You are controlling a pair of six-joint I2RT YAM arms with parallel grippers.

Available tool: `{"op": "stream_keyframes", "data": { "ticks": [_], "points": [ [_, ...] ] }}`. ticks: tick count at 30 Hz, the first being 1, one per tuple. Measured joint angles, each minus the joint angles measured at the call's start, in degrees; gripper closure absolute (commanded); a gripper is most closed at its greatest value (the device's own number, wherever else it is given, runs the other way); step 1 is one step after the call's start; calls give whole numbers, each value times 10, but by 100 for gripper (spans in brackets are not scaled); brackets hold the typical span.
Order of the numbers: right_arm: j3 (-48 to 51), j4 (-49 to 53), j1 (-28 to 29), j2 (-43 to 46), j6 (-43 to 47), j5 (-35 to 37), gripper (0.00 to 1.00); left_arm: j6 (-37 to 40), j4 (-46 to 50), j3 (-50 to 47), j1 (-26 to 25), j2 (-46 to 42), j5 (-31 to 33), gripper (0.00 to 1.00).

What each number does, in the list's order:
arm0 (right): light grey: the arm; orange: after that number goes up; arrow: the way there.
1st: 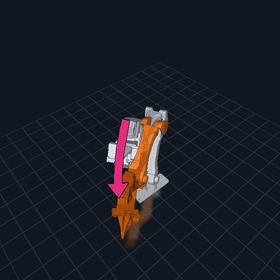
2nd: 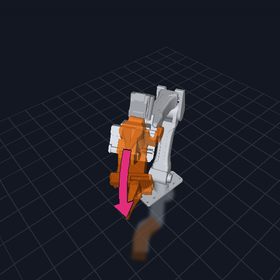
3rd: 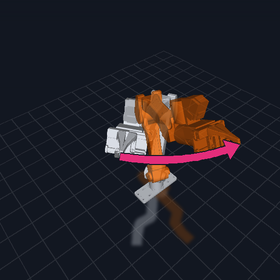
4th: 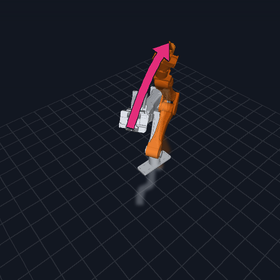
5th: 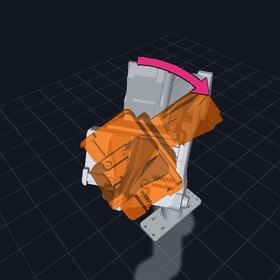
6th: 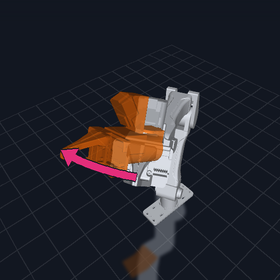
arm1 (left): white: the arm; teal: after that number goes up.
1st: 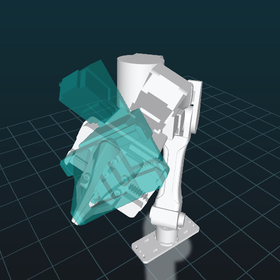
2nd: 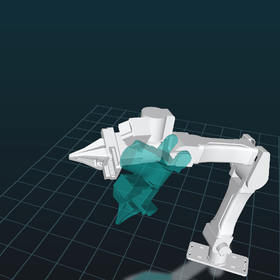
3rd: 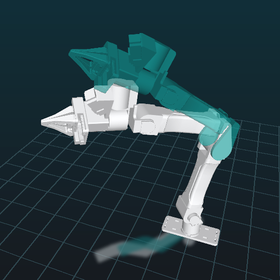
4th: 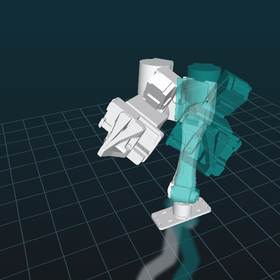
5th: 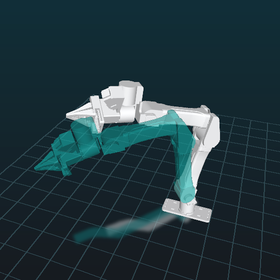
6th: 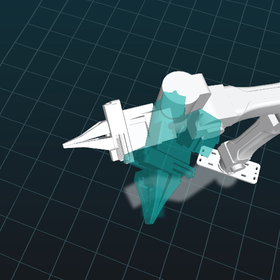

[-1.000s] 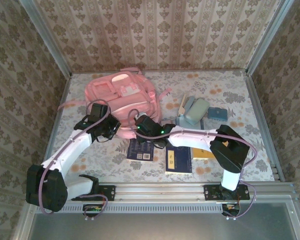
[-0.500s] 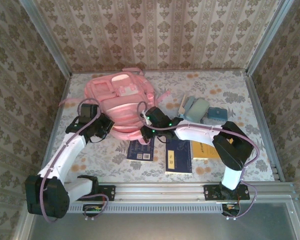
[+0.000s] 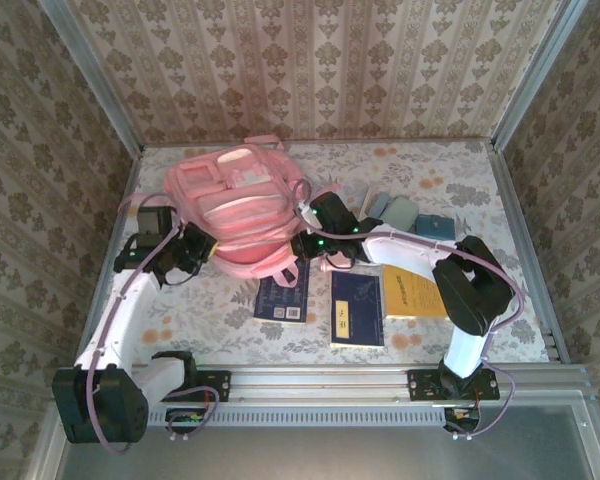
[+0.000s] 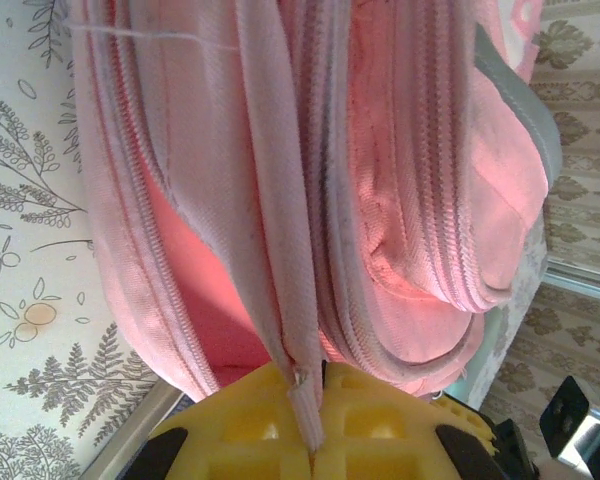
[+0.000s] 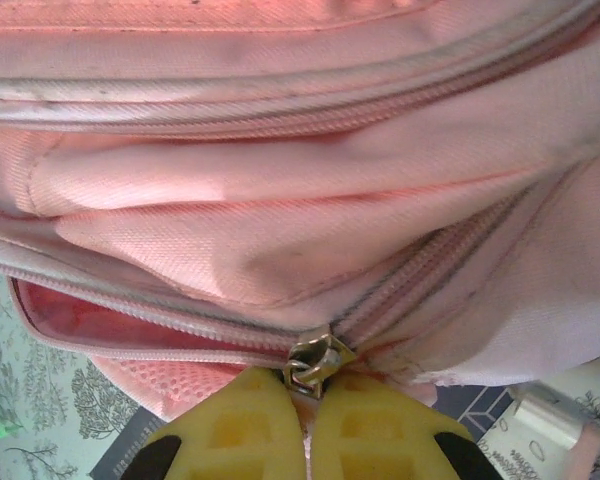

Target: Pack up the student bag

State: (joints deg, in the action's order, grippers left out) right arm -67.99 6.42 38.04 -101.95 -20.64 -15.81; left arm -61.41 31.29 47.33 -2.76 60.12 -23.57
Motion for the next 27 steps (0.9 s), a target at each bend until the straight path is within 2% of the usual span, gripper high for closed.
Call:
{"op": "stream_keyframes", "data": {
  "ticks": [4,6,8,12,14,16,21,27],
  "points": [
    [-17,-1,-23,0,6,-25,100,9,8,36,12,0,-10,99],
    [-20,-5,-33,0,6,-36,100,17,18,62,15,11,-14,74],
    [-19,-5,-44,-1,1,-42,100,29,24,88,20,32,-17,57],
    [5,-22,-55,-2,-40,-40,100,38,26,105,16,59,-17,38],
    [26,-38,-48,-3,-69,-39,100,38,31,104,-1,58,-14,34],
    [46,-56,-29,-5,-101,-37,100,42,36,104,-38,52,-2,30],
    [57,-98,24,-11,-149,-35,100,56,67,115,-149,42,42,28],
    [57,-115,58,-11,-165,-19,100,61,86,129,-212,84,97,27]
  ]
}}
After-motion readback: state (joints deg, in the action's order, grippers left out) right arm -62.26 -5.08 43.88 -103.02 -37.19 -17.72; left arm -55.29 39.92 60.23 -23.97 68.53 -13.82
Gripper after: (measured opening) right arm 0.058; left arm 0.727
